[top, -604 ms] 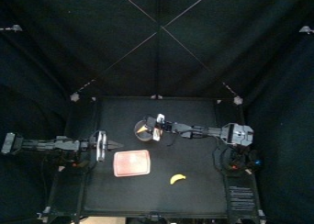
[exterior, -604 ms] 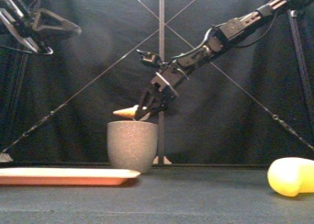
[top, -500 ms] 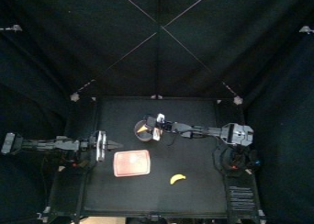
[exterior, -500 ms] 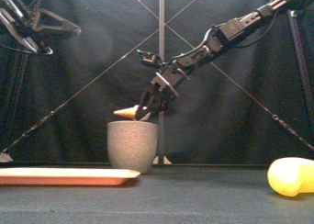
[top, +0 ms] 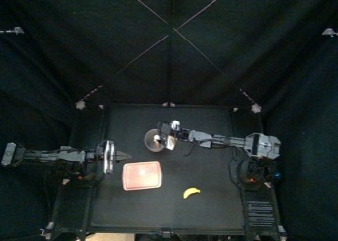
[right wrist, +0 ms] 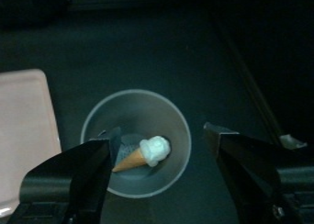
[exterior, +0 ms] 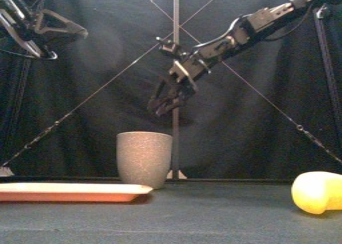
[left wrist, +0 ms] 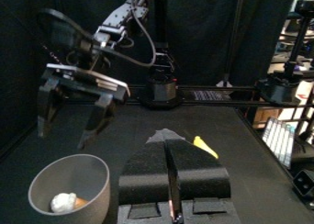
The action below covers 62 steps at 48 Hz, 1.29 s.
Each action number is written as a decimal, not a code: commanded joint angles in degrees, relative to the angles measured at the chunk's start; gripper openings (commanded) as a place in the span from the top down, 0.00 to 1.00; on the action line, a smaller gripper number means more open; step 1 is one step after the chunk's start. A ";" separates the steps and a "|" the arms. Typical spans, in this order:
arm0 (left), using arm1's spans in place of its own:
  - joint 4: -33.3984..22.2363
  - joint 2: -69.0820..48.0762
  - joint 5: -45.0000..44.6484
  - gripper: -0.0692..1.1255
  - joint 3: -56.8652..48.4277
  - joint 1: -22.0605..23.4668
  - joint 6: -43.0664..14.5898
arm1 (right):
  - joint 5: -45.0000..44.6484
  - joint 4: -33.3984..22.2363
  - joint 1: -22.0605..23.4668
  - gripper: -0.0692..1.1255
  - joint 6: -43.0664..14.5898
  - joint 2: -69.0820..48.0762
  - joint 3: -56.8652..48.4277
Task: Pick the ice cream then place it in the grey bowl
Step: Drop ice cream in the grey bowl and return to neutral
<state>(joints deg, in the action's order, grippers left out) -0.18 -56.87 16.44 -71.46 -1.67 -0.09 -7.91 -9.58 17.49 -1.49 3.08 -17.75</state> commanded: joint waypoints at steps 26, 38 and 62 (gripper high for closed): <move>0.00 0.00 0.26 0.97 0.44 -0.53 0.00 | 13.80 7.73 -9.93 0.08 0.18 -44.56 -32.96; 0.00 -0.18 0.26 0.97 0.18 -0.97 0.00 | 14.77 8.44 -10.02 0.08 0.00 -58.89 -40.96; 0.00 -0.18 0.26 0.97 0.00 -1.67 0.00 | 11.78 10.02 -11.16 0.08 0.09 -62.14 -42.98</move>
<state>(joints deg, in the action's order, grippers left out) -0.18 -57.22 16.44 -72.25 -3.08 -0.09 3.78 0.35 6.42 -1.49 -59.41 -61.26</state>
